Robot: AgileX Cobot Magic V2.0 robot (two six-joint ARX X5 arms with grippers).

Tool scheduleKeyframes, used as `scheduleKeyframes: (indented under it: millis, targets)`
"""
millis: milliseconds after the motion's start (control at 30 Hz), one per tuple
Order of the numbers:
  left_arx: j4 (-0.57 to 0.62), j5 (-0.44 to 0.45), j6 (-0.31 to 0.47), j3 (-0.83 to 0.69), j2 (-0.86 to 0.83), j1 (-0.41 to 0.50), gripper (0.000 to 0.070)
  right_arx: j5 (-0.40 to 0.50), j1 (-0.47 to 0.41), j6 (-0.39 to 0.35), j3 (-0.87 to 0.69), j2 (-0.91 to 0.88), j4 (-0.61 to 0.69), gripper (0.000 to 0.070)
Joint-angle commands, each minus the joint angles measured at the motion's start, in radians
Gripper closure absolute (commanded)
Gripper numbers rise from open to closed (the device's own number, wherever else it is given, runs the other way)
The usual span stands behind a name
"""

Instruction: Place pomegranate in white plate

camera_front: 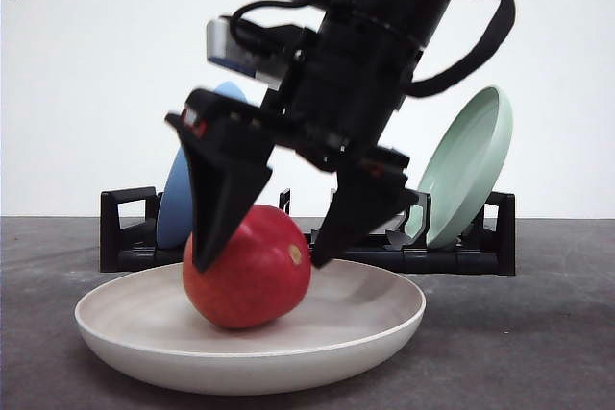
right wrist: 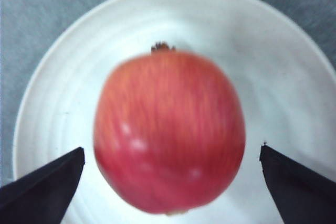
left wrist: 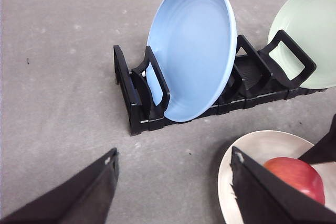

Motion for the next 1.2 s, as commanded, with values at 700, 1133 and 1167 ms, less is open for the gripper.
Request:
scheduleKeyframes:
  millis: [700, 1133, 1167]
  targets:
    - [-0.070, 0.002, -0.005, 0.003, 0.004, -0.003, 0.0306, 0.019, -0.264, 0.024, -0.489, -0.720, 0.181, 0.0017]
    - [-0.058, 0.002, -0.016, 0.003, 0.005, -0.003, 0.0306, 0.003, -0.522, 0.023, -0.580, -0.998, 0.067, 0.0017]
    - [-0.058, 0.002, -0.016, 0.003, 0.005, -0.003, 0.0306, 0.006, -0.530, 0.021, -0.580, -0.997, 0.071, 0.0017]
